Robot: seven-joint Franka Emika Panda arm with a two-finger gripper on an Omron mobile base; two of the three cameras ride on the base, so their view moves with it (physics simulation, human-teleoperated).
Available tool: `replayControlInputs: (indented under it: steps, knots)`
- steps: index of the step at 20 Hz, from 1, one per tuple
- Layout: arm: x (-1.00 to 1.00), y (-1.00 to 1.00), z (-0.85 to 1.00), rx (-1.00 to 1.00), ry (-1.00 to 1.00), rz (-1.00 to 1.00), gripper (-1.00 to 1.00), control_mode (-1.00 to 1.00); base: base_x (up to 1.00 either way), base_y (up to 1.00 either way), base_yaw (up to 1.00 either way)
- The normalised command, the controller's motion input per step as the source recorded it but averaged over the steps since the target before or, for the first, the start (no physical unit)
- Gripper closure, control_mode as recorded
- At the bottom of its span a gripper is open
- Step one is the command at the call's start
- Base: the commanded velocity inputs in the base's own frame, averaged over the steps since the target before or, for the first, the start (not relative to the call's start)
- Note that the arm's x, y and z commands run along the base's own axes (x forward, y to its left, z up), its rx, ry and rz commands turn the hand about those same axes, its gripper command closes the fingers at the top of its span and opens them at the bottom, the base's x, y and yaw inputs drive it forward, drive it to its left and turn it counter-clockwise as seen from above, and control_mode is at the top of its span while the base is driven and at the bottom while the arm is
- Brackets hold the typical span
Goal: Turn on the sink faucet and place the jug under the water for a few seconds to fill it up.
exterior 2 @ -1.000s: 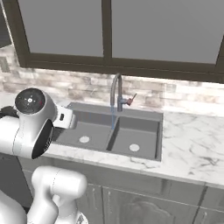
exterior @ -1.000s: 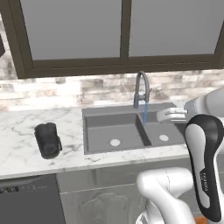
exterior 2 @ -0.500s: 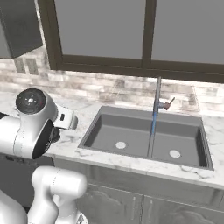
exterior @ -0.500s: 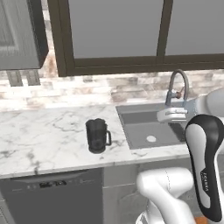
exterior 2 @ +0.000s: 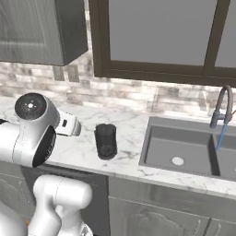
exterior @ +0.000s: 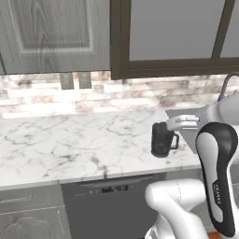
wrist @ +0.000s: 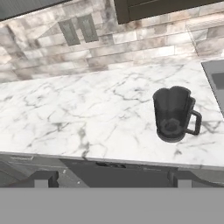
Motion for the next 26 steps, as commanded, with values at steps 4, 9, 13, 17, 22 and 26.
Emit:
replayControlInputs:
  steps: [4,9,13,17,22,26]
  knots:
    - [0.00,0.00,0.00,0.00,0.00,0.00,-1.00,1.00,0.00,0.50,0.00]
    - [0.00,0.00,0.00,0.00,0.00,0.00,-1.00,1.00,0.01,0.14,0.00]
    - [0.00,0.00,0.00,0.00,0.00,0.00,-1.00,1.00,0.00,0.00,0.00]
    - [0.00,-0.01,0.00,0.00,0.00,0.00,-1.00,-1.00,0.00,0.00,0.00]
    - [0.00,-0.40,0.00,0.01,0.00,0.00,-1.00,-1.00,0.00,0.00,0.00]
    - [0.00,-0.92,0.00,0.04,0.00,0.00,-1.00,-1.00,0.00,0.00,0.00]
